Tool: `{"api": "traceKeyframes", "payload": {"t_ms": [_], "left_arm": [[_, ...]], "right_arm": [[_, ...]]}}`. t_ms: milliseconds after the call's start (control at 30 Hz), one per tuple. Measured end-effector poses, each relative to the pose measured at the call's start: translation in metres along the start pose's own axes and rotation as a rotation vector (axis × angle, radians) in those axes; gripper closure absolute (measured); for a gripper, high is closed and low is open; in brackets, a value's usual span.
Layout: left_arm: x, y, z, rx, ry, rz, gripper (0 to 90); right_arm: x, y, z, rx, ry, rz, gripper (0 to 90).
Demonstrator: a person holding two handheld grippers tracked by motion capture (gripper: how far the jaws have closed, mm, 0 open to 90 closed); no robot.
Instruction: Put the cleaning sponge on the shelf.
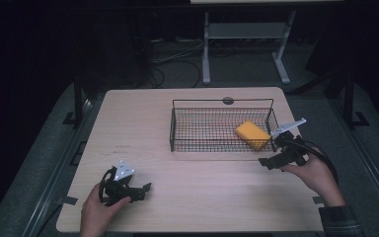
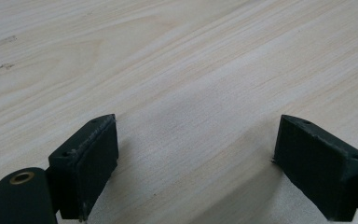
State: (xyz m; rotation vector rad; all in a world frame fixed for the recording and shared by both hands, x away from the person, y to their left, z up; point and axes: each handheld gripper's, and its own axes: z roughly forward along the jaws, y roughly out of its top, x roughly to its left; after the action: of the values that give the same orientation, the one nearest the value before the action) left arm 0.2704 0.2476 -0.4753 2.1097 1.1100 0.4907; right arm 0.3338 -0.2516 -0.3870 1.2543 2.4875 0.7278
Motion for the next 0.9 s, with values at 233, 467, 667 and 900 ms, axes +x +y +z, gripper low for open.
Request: {"api": "traceKeyframes", "payload": {"t_ms": [233,467,667,900], "left_arm": [[0.0,0.0,0.0,0.0,0.0,0.0,12.7],[0.0,0.0,0.0,-0.001,0.0,0.0,12.7],[0.0,0.0,0.0,-0.003,0.0,0.0,12.7],[0.0,0.0,0.0,0.001,0.001,0.004,12.7]], "right_arm": [[0.004,-0.021,0.005,-0.018,-0.005,0.007,2.6],[0.008,-0.038,0.011,-0.045,-0.017,0.008,2.7],[0.011,-0.054,0.018,-0.075,-0.03,-0.002,2.7],[0.011,-0.07,0.024,-0.098,-0.044,0.007,2.7]]}}
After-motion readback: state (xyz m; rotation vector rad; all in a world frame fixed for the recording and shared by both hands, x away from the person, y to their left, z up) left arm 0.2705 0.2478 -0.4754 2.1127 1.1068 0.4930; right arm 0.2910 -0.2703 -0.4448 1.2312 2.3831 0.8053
